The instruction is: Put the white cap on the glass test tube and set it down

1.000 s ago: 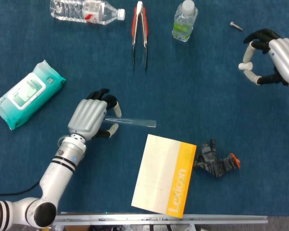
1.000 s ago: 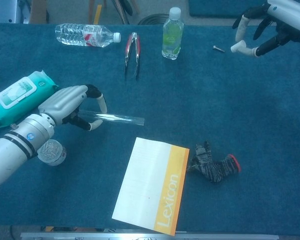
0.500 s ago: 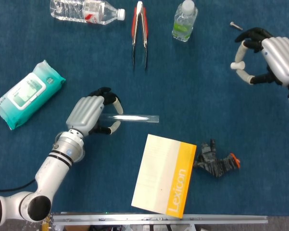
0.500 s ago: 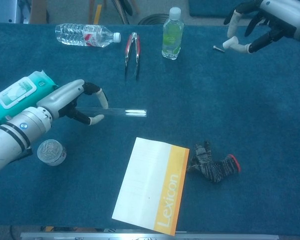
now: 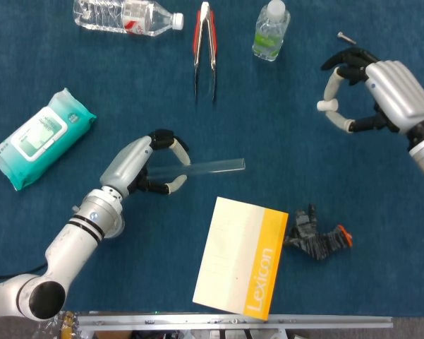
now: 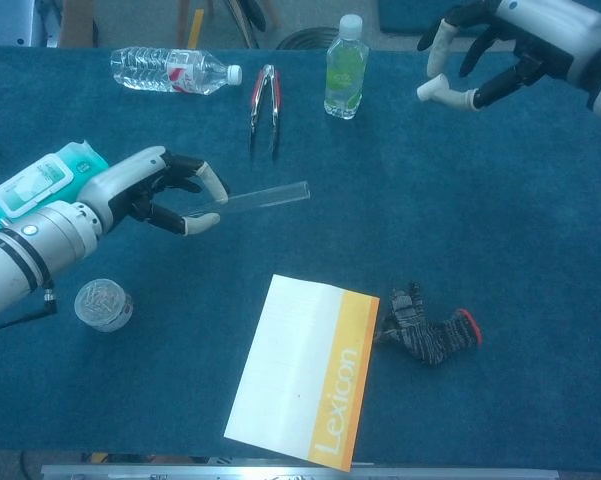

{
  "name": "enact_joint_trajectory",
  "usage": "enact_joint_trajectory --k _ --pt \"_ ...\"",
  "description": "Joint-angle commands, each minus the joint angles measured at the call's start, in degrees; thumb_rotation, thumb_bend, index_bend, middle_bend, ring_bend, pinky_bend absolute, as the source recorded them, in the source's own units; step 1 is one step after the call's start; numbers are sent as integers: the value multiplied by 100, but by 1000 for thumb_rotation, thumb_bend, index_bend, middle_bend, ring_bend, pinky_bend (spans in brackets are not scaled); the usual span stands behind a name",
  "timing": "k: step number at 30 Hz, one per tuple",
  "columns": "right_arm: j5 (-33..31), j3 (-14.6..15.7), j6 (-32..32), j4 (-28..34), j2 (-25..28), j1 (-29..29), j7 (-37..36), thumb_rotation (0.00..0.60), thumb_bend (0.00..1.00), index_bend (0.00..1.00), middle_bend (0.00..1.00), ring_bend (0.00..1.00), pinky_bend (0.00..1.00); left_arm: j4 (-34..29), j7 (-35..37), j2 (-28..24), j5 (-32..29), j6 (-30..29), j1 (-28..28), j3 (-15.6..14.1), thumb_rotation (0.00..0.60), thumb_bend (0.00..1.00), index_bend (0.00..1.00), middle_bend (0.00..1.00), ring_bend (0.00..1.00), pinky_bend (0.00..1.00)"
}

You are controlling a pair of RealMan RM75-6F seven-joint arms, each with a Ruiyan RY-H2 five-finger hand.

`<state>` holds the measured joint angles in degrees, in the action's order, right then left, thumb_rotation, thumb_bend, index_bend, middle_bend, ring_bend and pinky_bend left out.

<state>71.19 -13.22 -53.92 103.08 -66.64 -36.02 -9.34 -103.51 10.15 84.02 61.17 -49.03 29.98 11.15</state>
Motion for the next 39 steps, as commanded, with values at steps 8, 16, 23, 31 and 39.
enact_joint_trajectory --k 8,16,23,31,39 --pt "252 36 -19 51 -200 -42 -273 600 310 638 313 174 393 68 916 -61 177 309 1 108 600 358 617 311 120 147" --pt "495 34 -143 111 -407 -59 -559 600 310 643 314 174 393 23 1590 -146 161 557 52 282 600 358 617 311 120 147" --pt "519 -14 -205 157 -654 -144 -603 600 310 644 319 174 393 34 1990 -188 241 675 99 389 600 357 618 311 120 147" --pt "369 -78 -198 164 -902 -259 -515 600 310 645 319 174 393 -11 2192 -256 314 597 99 445 600 357 618 311 120 147" --pt "280 -129 -201 203 -1099 -345 -488 600 310 645 319 174 393 14 2229 -244 297 575 140 414 600 358 618 311 120 147"
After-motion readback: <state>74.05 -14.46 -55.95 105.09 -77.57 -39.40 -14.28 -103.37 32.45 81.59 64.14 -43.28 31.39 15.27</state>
